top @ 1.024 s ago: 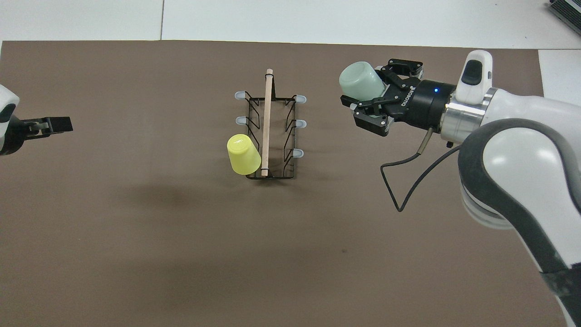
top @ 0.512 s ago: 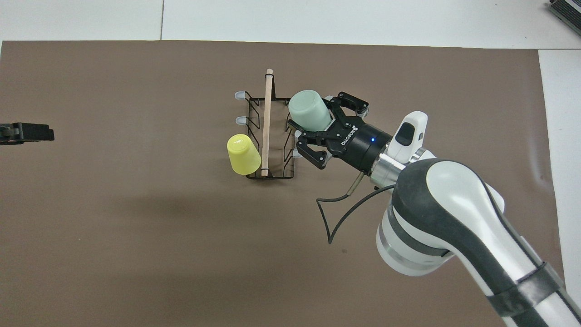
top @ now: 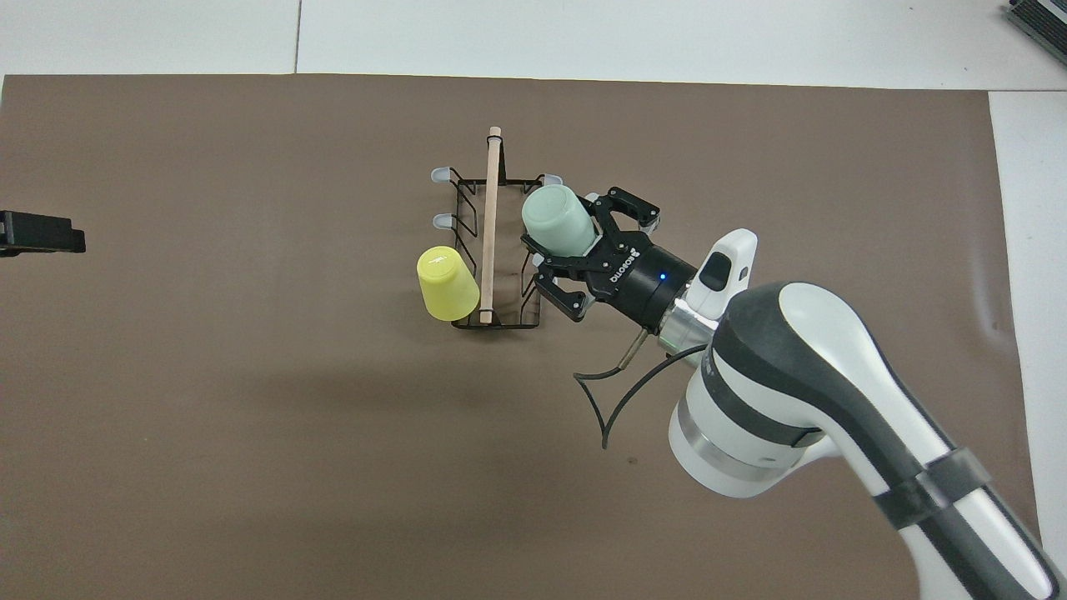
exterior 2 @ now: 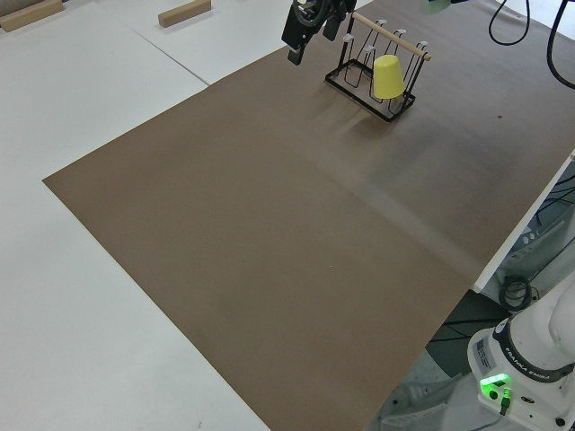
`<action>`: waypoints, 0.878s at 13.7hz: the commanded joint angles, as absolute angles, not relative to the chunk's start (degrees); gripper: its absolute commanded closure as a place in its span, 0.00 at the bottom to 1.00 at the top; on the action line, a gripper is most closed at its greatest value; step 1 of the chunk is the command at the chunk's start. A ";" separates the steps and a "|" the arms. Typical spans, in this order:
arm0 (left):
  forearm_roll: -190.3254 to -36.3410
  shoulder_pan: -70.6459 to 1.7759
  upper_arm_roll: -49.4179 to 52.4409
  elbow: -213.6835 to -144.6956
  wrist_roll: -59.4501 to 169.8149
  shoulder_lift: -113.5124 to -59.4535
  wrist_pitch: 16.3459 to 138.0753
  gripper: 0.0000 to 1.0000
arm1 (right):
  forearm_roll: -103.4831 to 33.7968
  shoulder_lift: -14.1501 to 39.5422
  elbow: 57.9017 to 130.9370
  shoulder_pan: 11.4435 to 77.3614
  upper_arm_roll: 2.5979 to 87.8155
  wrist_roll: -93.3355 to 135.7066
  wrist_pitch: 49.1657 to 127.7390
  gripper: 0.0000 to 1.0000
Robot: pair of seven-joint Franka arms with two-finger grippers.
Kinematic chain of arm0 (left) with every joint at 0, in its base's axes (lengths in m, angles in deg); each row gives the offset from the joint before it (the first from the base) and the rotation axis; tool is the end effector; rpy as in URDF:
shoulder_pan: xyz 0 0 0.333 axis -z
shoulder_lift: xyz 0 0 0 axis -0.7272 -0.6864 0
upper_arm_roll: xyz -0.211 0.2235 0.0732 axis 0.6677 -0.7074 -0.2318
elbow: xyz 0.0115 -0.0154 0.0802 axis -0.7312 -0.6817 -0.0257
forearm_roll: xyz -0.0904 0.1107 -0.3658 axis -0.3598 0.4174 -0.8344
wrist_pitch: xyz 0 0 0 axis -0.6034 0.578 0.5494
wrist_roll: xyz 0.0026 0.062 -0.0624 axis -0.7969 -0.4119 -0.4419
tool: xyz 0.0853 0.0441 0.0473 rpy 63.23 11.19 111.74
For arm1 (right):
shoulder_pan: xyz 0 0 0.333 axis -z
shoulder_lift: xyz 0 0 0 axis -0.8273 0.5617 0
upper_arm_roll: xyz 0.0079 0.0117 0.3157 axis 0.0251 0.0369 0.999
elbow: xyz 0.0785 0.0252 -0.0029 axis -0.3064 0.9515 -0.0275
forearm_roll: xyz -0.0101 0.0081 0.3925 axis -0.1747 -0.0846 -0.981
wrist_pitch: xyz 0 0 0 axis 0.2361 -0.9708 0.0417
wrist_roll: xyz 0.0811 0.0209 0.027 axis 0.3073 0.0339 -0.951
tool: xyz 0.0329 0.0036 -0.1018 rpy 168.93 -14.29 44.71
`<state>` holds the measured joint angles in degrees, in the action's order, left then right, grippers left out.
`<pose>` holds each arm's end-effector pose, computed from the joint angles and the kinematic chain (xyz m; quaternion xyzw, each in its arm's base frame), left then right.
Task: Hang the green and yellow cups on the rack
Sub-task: 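Carry the green cup with the right gripper to the rack peg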
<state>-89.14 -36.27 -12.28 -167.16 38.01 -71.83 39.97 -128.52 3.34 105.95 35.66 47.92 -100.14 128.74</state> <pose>0.5465 0.0062 0.6276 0.9970 -0.0104 0.0750 0.0153 0.5268 0.2640 0.4251 -0.7377 -0.3119 -0.5350 0.2687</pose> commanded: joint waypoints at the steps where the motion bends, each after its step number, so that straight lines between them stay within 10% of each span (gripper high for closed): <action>1: -89.95 -39.09 -10.05 -162.81 36.05 -73.08 34.29 0.00 | -134.32 3.76 107.38 35.35 47.67 -107.11 127.22 1.00; 12: -89.34 -42.61 -5.47 -159.55 33.23 -73.61 25.32 0.00 | -149.36 5.79 112.39 33.06 47.15 -118.38 121.59 1.00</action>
<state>-89.13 -41.72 -6.10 -161.80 34.17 -72.41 27.75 -147.35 6.73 110.39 33.55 47.81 -116.33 123.14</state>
